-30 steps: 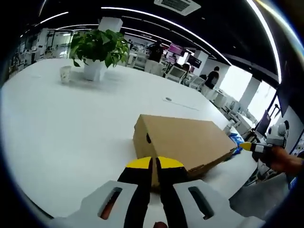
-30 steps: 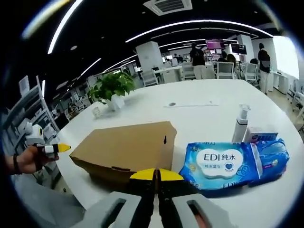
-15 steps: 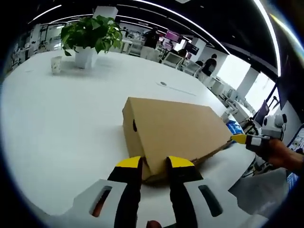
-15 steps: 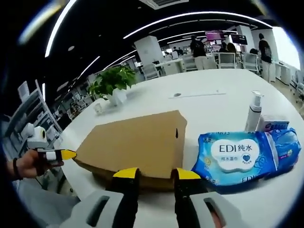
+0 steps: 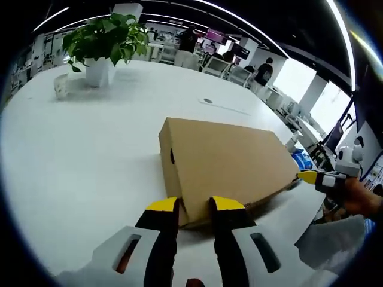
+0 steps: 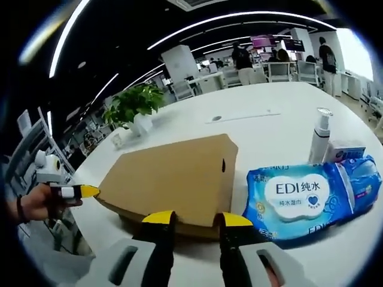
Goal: Operate the shoe box by opening the lid, removing the specified soft item, and placing it in the target area until the item is outside and the box remains undamaged.
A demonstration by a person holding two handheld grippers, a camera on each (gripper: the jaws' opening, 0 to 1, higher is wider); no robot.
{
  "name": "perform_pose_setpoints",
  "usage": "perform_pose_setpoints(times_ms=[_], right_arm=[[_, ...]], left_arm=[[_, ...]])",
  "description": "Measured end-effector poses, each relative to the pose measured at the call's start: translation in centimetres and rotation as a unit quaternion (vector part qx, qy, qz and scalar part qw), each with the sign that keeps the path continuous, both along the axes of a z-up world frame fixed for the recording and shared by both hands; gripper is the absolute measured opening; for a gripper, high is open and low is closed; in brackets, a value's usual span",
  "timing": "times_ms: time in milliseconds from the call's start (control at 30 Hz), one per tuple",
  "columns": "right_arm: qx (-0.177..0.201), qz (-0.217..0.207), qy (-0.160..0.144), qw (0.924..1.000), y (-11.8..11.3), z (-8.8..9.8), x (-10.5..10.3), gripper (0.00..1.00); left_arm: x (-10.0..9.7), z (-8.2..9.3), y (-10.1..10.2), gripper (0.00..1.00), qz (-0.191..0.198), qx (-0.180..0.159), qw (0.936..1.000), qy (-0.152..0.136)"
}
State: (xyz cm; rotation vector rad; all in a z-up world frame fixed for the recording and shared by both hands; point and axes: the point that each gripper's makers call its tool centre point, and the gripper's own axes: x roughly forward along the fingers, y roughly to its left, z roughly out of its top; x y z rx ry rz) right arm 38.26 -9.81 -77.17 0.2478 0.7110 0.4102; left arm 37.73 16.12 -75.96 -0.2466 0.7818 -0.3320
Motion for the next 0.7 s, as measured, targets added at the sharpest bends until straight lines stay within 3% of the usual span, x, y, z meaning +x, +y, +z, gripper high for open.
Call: perform_pose_setpoints(times_ms=[400, 700], right_arm=[[0.004, -0.009, 0.006, 0.9999, -1.3, 0.0, 2.3, 0.27], [-0.005, -0.004, 0.007, 1.0, -1.8, 0.0, 3.0, 0.27]], left_arm=[[3.5, 0.3, -1.5, 0.2, -0.001, 0.017, 0.9998, -0.009], [4.8, 0.2, -2.0, 0.2, -0.005, 0.024, 0.9996, -0.012]])
